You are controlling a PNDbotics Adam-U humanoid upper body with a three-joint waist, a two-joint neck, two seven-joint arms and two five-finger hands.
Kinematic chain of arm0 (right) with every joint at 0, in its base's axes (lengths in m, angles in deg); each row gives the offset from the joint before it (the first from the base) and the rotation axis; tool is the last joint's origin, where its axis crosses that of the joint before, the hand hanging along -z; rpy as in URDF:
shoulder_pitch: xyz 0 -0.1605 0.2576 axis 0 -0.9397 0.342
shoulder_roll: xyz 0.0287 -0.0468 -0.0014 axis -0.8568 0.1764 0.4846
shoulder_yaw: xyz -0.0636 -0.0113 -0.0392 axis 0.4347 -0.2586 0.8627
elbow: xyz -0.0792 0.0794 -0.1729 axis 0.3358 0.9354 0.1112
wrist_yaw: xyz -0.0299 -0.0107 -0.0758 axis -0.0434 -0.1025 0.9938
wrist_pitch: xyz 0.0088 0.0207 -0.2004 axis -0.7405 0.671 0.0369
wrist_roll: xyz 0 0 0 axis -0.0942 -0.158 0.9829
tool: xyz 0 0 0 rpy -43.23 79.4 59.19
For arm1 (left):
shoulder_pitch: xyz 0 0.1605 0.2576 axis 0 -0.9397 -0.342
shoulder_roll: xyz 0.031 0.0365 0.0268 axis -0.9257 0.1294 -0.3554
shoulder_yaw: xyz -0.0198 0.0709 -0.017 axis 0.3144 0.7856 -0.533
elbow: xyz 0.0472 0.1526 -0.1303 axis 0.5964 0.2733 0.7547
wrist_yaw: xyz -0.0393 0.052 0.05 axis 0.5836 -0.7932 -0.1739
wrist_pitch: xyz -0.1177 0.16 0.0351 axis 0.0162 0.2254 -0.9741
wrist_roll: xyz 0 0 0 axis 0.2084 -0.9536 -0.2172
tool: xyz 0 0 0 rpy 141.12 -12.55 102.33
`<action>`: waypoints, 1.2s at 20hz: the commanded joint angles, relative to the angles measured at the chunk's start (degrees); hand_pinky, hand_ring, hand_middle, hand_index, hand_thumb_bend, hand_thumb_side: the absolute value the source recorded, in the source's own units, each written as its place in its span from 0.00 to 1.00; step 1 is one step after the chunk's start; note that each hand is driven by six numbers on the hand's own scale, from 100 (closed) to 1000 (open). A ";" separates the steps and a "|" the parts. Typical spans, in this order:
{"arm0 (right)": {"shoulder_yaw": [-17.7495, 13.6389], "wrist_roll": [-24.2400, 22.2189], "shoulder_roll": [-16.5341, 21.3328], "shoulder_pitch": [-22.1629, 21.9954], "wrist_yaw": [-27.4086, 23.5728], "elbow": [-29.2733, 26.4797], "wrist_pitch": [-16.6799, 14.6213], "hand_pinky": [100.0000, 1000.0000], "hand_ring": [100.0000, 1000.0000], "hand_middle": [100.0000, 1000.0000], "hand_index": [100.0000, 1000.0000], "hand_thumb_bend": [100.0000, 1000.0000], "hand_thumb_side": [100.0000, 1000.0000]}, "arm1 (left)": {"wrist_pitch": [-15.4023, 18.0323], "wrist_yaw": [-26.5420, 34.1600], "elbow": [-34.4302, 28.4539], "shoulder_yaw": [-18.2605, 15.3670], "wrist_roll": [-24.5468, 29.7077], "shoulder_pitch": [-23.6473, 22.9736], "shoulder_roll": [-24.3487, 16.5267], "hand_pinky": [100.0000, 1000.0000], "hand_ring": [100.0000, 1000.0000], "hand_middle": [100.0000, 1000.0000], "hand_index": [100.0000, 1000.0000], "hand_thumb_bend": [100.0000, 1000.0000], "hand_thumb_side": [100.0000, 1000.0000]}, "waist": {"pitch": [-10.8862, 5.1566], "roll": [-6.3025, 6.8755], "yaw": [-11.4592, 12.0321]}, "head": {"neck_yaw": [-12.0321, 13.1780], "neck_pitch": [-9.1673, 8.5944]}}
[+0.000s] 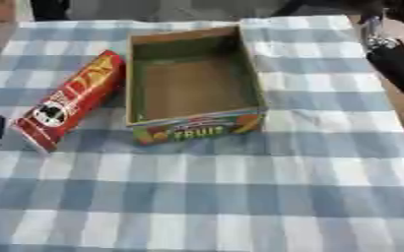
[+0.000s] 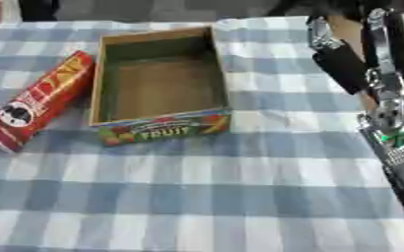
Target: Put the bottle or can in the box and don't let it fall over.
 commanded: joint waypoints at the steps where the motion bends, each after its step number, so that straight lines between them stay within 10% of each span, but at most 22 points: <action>1: -0.26 -0.09 0.93 0.41 0.05 -0.93 0.05 0.84 0.82 0.91 0.89 0.00 0.63 | -0.14 -0.23 -0.72 -0.19 -0.11 0.40 -0.78 0.63 0.60 0.71 0.82 0.56 0.54 | -1.36 -0.24 0.08 | 1.16 -0.43; 24: -0.08 -0.26 0.94 0.48 0.15 -1.01 0.05 0.84 0.82 0.91 0.89 0.00 0.63 | 0.41 -0.45 0.46 2.51 2.27 2.65 -0.25 0.64 0.60 0.71 0.81 0.57 0.55 | -0.95 -0.23 -0.21 | 1.21 -1.16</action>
